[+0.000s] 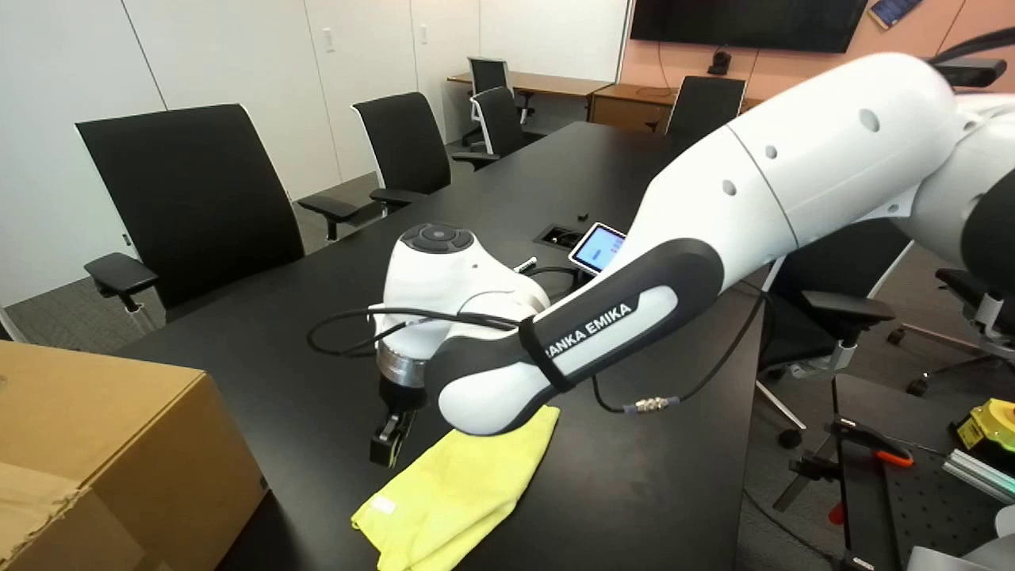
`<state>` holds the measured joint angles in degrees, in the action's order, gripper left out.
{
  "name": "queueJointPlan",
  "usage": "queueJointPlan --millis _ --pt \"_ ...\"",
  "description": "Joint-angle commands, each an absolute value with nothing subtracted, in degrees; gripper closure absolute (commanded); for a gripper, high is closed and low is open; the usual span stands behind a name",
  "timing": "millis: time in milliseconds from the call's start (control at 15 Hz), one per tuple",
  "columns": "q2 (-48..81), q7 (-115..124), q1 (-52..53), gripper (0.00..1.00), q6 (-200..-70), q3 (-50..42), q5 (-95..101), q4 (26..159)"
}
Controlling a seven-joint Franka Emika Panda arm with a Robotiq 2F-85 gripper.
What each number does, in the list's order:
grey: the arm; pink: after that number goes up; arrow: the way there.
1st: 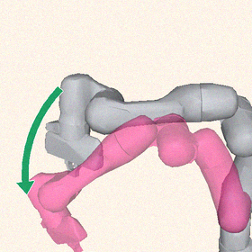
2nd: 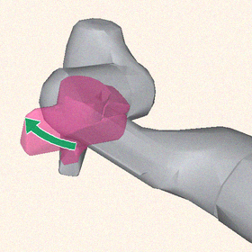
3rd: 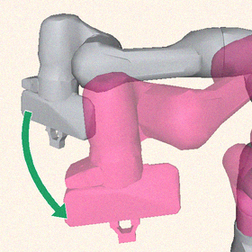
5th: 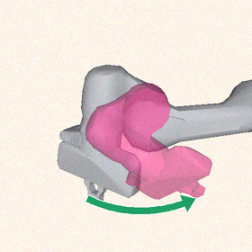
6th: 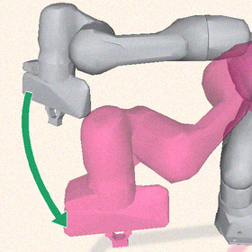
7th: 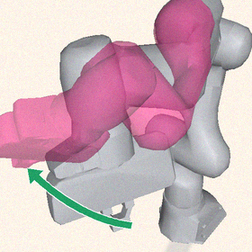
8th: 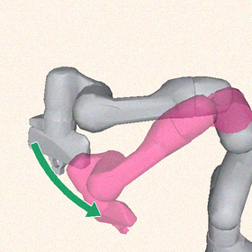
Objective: Fold the yellow towel in half
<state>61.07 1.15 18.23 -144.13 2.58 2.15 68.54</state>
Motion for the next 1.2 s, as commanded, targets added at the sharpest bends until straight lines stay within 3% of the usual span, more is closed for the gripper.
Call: queueJointPlan --millis 0,600,1133 --pt "48.7 10.4 18.5 0.0 -139.2 -0.9 2.7 81.6" --pt "23.5 13.1 13.6 0.0 -122.3 3.6 -2.0 103.2" --pt "-0.9 8.7 9.1 0.0 -118.7 5.4 -7.8 122.1"
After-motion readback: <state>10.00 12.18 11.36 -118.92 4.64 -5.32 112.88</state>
